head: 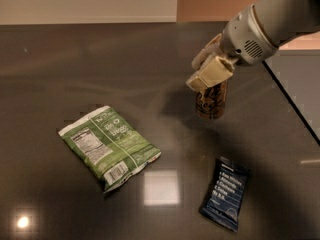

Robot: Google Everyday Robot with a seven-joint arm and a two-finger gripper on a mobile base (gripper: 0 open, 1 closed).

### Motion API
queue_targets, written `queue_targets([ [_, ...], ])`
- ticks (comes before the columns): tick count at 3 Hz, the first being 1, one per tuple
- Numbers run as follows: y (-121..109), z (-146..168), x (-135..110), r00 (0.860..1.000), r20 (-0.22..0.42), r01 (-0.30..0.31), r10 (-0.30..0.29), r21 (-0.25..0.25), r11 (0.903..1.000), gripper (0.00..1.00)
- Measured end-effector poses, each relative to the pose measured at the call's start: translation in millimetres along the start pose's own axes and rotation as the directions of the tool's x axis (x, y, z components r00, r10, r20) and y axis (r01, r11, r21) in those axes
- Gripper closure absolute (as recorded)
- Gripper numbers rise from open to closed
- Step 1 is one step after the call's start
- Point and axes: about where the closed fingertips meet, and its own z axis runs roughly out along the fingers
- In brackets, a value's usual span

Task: Move orange can near rxbar blueberry

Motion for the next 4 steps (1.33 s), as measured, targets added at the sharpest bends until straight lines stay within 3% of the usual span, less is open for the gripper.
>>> queue_targets([
  [1,27.4,-6.2,14.1,1.000,0.016,0.012,-0.012,0.038,0.9992,1.00],
  [3,56.1,-5.3,39.3,0.998,0.055,0.012,-0.017,0.086,0.9962,1.00],
  [4,61.4,-2.6,50.0,0.998,0.061,0.004,-0.009,0.091,0.9959,0.82],
])
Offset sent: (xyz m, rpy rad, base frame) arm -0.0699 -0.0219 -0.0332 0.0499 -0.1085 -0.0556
